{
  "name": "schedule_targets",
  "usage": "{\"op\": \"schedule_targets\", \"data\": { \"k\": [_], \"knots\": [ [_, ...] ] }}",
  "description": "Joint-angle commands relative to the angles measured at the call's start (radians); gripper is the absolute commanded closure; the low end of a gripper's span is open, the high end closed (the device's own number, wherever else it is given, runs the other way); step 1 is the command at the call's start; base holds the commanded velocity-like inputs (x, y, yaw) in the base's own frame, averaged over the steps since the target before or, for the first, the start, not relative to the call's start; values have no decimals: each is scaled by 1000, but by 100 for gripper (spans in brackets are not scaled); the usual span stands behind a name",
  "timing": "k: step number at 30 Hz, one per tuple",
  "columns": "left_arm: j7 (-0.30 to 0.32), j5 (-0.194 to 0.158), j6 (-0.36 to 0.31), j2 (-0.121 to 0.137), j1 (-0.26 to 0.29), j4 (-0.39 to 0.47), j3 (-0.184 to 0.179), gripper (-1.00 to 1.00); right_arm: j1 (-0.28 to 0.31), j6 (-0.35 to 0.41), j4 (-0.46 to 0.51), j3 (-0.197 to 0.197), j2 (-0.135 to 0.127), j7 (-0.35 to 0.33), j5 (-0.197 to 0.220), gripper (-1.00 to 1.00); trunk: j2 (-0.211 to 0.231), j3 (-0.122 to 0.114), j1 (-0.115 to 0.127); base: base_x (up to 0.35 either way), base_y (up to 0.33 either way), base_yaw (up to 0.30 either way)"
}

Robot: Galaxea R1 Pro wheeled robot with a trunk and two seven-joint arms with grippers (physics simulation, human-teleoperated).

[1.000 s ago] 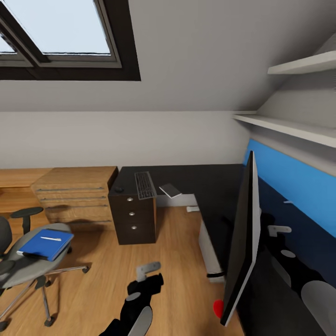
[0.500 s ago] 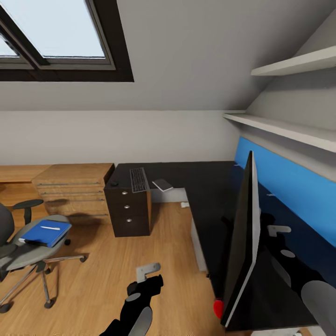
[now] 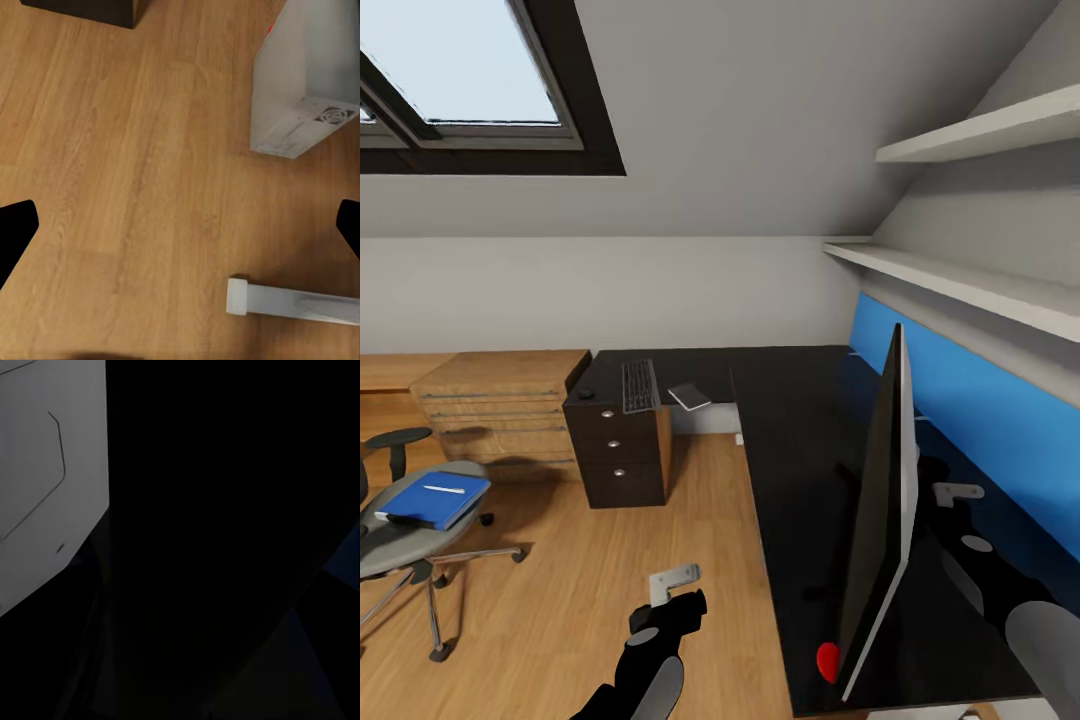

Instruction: In the bedroom, organize the workspace by keeping the computer under the desk, ensuring the monitor is on the desk, placing the keyboard on the desk next to the monitor, placing the mouse on the desk next to the keyboard, moving the folder from the swivel chair onto the desk next to the mouse, stacking the notebook on top of the folder with the pen on top of the notebook, and positioning the swivel chair next to the desk.

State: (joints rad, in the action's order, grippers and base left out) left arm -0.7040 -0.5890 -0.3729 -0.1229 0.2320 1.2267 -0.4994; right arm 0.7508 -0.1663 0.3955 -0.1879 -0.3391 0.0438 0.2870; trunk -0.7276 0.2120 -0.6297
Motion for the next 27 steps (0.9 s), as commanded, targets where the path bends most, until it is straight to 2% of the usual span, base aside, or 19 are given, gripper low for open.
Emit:
{"op": "schedule_targets", "data": {
  "k": [1, 22, 27],
  "knots": [
    [-10, -1, -2, 0, 1, 1, -3, -100, 1, -4, -4, -12, -1, 7, 14, 100, -1, 2, 0, 89, -168, 0],
    [-12, -6, -1, -3, 1, -5, -10, -100, 1, -4, -4, -12, -1, 7, 14, 100, -1, 2, 0, 130, -251, 0],
    [-11, -6, -1, -3, 1, -4, -9, -100, 1, -5, -4, -13, -1, 7, 13, 100, -1, 2, 0, 18, -89, 0]
  ]
}}
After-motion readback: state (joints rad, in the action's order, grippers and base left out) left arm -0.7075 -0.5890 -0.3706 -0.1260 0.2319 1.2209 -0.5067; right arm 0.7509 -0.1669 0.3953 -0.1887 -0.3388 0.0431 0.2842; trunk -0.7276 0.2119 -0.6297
